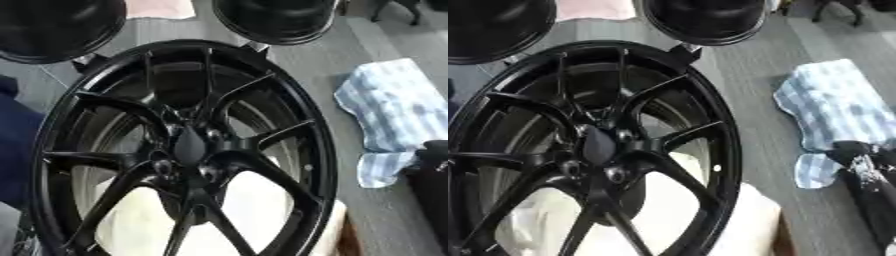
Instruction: Pull the pin out of the wheel hub.
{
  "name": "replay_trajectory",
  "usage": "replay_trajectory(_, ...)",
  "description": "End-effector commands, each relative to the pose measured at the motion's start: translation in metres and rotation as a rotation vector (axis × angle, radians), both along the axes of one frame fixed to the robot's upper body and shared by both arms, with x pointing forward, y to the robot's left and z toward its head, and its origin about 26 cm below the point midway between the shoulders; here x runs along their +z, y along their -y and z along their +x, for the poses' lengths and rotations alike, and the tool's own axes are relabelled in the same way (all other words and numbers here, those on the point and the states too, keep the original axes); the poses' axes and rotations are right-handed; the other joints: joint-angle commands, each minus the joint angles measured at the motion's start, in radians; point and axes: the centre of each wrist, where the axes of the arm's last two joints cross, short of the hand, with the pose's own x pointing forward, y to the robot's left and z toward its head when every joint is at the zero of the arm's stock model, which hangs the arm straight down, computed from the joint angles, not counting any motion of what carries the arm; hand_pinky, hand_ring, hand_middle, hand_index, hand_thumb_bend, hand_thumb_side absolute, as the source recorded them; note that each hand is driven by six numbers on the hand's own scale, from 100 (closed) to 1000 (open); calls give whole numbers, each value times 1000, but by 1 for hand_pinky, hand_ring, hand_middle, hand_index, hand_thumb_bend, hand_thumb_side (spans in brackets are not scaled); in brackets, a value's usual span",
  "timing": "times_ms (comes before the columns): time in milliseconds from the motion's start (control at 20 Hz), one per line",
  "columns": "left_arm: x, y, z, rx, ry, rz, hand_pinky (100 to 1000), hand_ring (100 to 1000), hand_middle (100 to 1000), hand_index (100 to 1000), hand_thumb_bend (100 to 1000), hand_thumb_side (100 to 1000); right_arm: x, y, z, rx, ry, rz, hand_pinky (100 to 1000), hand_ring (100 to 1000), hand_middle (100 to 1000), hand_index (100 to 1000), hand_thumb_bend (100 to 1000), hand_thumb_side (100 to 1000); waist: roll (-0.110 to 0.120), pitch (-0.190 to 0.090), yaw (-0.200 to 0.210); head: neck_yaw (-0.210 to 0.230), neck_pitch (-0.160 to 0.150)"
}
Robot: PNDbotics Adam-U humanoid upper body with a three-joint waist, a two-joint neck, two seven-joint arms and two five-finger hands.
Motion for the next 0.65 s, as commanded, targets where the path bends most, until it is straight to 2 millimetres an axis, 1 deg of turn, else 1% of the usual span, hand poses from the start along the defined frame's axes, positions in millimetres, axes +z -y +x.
replay_trajectory(50,12,1,-1,-27,57,-30,917,715,685,819,100,560,7,3,-2,2,20,-14,861,697,651,566,100,448,-1,-18,0,2,-5)
replay_trajectory(200,14,2,-1,-110,139,-117,893,674,643,787,100,541,7,3,-2,4,23,-14,860,697,651,566,100,447,-3,-18,-1,4,-4)
replay_trajectory(350,12,4,1,-205,239,-181,885,657,626,773,100,527,7,2,-2,7,28,-14,859,697,651,566,100,444,-5,-18,0,10,1)
replay_trajectory(500,-1,9,4,-310,318,-253,880,649,620,771,100,557,8,1,0,17,34,-15,859,696,651,566,100,442,-8,-17,-2,15,3)
replay_trajectory(650,-19,13,6,-354,340,-334,877,646,617,766,100,580,9,1,1,25,40,-16,858,696,651,565,100,438,-12,-16,-6,16,0)
